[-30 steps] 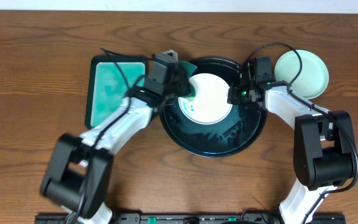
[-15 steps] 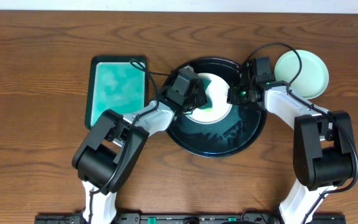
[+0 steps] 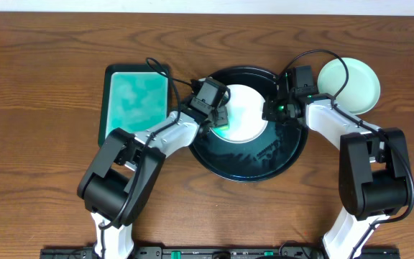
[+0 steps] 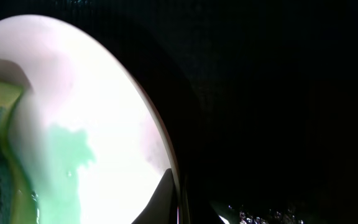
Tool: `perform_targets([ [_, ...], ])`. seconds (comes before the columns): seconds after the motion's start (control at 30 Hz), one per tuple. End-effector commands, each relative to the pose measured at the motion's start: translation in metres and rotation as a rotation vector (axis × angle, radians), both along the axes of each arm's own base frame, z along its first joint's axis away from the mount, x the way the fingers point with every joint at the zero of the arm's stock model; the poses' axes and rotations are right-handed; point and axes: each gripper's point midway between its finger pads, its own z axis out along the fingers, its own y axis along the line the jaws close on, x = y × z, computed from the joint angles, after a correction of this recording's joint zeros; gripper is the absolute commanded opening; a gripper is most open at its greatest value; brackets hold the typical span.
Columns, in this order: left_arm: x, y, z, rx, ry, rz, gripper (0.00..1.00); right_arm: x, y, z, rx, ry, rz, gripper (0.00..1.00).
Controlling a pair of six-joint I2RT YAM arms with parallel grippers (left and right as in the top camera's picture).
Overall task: Clean dirty plates on tray and stack at the side
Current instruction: 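Scrub the white plate with the sponge in the left gripper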
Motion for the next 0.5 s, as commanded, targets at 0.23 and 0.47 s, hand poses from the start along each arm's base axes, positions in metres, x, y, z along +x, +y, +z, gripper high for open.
perform_targets([
  [0.23, 0.027, 0.019, 0.077, -0.156, -0.137, 0.075, 0.07, -0.016, -0.002, -0.03, -0.052, 0.085, -0.012, 0.01],
  [0.47, 0.021, -0.01, 0.072, -0.198, -0.139, 0.004, 0.07, -0.015, -0.002, -0.03, -0.051, 0.082, -0.012, 0.01],
])
